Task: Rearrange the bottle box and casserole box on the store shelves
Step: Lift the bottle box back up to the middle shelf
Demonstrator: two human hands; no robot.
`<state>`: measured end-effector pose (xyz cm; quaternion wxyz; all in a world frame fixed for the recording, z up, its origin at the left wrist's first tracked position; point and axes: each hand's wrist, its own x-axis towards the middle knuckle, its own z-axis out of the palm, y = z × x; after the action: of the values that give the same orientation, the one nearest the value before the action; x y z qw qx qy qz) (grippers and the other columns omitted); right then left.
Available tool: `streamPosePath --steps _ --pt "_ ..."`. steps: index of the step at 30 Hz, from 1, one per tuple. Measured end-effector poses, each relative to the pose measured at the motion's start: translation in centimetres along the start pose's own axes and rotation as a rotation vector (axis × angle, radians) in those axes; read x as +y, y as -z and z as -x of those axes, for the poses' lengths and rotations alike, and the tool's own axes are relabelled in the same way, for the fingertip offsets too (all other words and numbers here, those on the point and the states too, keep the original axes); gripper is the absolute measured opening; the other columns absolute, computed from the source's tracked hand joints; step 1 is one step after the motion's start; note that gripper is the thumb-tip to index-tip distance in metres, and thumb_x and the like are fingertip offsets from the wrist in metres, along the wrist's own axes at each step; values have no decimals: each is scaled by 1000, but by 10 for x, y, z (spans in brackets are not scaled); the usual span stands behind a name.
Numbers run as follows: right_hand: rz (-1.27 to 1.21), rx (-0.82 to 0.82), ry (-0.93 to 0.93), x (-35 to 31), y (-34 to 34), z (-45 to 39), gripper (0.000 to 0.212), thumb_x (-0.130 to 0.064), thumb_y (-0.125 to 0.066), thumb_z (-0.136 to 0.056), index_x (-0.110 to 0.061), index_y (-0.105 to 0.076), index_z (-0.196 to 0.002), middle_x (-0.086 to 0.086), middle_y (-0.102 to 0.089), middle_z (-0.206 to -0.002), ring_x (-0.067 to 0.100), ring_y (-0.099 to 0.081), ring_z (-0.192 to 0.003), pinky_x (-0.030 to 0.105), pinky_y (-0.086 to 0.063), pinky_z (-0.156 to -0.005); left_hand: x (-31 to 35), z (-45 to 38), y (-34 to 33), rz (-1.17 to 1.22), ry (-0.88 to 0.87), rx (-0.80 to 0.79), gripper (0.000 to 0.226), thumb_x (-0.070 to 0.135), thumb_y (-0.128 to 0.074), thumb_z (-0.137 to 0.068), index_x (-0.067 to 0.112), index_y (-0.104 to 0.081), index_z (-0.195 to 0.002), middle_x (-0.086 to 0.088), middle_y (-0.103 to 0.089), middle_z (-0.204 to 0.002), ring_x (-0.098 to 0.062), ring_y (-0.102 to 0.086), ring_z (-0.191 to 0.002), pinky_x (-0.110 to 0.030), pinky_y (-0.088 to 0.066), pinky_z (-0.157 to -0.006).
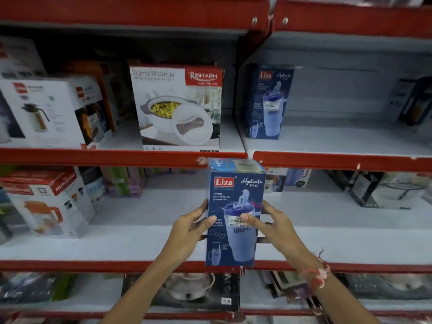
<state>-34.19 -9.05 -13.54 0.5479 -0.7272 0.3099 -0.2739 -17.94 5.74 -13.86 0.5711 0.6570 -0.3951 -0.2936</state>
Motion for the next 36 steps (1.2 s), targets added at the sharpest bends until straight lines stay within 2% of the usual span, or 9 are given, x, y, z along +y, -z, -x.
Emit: streamPosePath --steps 4,9,11,13,15,20,25,32,36 --pt "17 18 124 -74 22 5 51 -42 -76 -74 -40 -60 -123 -10 -73 -107 15 -70 -97 50 -63 -69 69 -2 11 16 -147 3 45 31 -56 -87 27 -53 -132 8 -69 -118 -9 -69 -99 -30 -62 -75" --pt "76 86 271 -170 45 7 59 -59 -72 -59 -44 -61 -114 -17 -71 -99 19 -71 -88 42 -64 -64 160 -6 27 2 -341 24 37 32 -55 -88 28 -58 -124 13 -72 -106 -3 -70 -93 -23 -60 -68" --pt "118 110 332 -195 52 13 57 -66 -69 -54 -48 -63 -107 -22 -71 -98 16 -68 -98 37 -62 -71 183 -4 30 -17 -400 31 37 32 -53 -90 27 -58 -126 12 -72 -110 -1 -69 -97 -18 -58 -66" --pt "127 118 366 -209 56 20 39 -67 -69 -56 -54 -65 -93 -30 -72 -89 12 -66 -104 41 -59 -83 195 1 31 -15 -440 42 38 32 -54 -90 24 -58 -126 14 -71 -110 0 -68 -97 -15 -56 -65" --pt "117 110 376 -212 57 26 42 -66 -72 -57 -54 -67 -97 -26 -74 -94 14 -68 -103 48 -58 -87 199 7 32 -10 -456 48 38 31 -54 -89 26 -58 -126 16 -71 -111 0 -68 -99 -16 -57 -66" --pt "112 99 349 -210 57 31 61 -50 -73 -67 -33 -62 -124 -11 -73 -110 23 -68 -102 47 -63 -70 195 10 28 -17 -469 48 40 33 -53 -88 29 -57 -128 13 -71 -114 -3 -67 -101 -15 -57 -66" --pt "145 123 358 -205 62 16 71 -59 -71 -58 -34 -61 -125 -9 -71 -118 22 -66 -108 52 -60 -82 191 -4 22 -12 -450 43 41 37 -53 -86 31 -57 -127 12 -71 -114 -6 -67 -102 -15 -56 -63" --pt "83 169 347 -183 88 -40 64 -55 -76 -59 -35 -65 -119 -11 -73 -114 18 -66 -111 54 -55 -91 185 -65 -8 14 -451 26 43 26 -53 -91 34 -45 -133 20 -66 -105 10 -66 -90 -15 -56 -61" --pt "20 201 343 -174 110 -81 31 -24 -74 -79 -27 -68 -109 -9 -76 -102 12 -70 -99 38 -63 -69 181 -116 -29 -63 -458 55 50 32 -54 -91 28 -44 -140 6 -69 -117 -10 -68 -103 -36 -61 -78"
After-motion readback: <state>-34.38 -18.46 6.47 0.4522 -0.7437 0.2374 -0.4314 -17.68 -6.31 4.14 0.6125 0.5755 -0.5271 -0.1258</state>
